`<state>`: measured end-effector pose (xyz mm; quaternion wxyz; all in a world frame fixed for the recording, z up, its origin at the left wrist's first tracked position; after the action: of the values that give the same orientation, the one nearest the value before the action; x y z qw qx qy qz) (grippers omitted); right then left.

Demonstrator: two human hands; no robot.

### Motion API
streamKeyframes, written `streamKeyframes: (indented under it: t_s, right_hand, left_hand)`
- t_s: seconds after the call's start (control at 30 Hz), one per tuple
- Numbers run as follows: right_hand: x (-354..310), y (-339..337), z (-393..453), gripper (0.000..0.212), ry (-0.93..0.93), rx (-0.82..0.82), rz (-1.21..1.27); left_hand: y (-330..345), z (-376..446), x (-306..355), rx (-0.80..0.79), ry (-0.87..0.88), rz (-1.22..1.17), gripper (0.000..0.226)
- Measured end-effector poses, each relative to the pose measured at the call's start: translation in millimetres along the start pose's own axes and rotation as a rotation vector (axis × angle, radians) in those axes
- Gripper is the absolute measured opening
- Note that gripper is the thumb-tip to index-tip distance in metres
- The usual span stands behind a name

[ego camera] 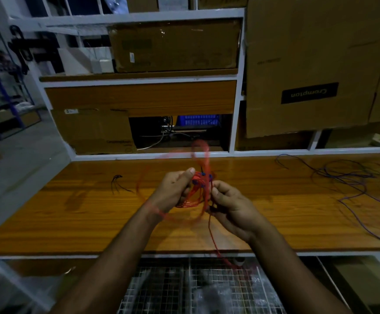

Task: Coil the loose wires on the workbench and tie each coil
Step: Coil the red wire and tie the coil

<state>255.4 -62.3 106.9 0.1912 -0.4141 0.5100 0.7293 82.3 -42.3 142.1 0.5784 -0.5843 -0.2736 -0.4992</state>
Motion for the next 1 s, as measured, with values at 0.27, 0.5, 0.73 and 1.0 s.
streamKeyframes:
  t_s: [0.27,0.5,0.73,1.0]
  right_hand:
    - [-5,15,-3,0.02,0.038,0.2,0.124]
    - [-1,22,-3,0.019,0.095,0.466,-0.117]
    - [-19,5,-8,0.013,-0.099,0.7,-0.341]
    - [-37,-24,0,0.015,-0.284,0.637,-1.408]
  left_hand:
    - [5,10,-23,0.177,0.003,0.279,0.043]
    - [12,12,-24,0.24,-0.06,0.634,0.044]
    - [2,10,-36,0.24,-0.031,0.627,0.044]
    - [-12,8,-25,0.185,0.131,0.53,0.046]
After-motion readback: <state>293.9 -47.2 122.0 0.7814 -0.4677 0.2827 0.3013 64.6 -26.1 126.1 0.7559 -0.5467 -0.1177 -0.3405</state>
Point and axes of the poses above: each hand's wrist, its own z-axis towards the middle knuckle, its own y-axis out of the palm, x = y × z, the point moved 1 cm from there along z, towards the middle knuckle, and after that the axes turned 12 degrees about z, right-handed, at the moved point
